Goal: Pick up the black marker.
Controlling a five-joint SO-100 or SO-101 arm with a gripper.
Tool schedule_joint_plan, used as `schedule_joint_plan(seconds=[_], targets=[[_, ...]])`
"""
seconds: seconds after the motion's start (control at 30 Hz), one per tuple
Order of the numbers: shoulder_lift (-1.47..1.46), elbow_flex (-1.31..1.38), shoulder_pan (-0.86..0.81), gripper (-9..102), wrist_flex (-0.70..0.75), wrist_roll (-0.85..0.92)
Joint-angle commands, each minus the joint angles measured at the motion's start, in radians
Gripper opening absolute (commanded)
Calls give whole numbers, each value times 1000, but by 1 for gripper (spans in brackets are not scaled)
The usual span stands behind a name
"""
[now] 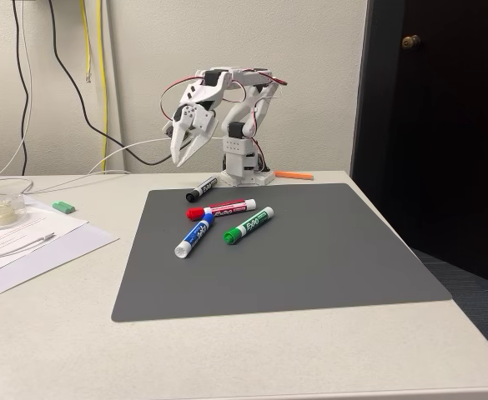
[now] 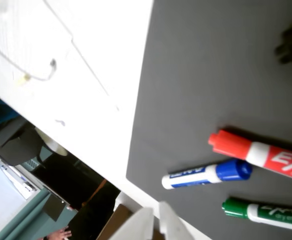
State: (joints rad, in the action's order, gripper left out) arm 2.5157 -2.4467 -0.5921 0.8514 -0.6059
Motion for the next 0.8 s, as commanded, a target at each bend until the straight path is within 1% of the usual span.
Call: schedule_joint_plan(seconds=[0.0, 0.2, 0.43, 0.77], targets=[[-14, 8, -11, 1, 28, -29], [-41, 8, -41, 1, 100, -118], [-83, -6, -78, 3, 133, -126], [-170, -8, -127, 3, 193, -114]])
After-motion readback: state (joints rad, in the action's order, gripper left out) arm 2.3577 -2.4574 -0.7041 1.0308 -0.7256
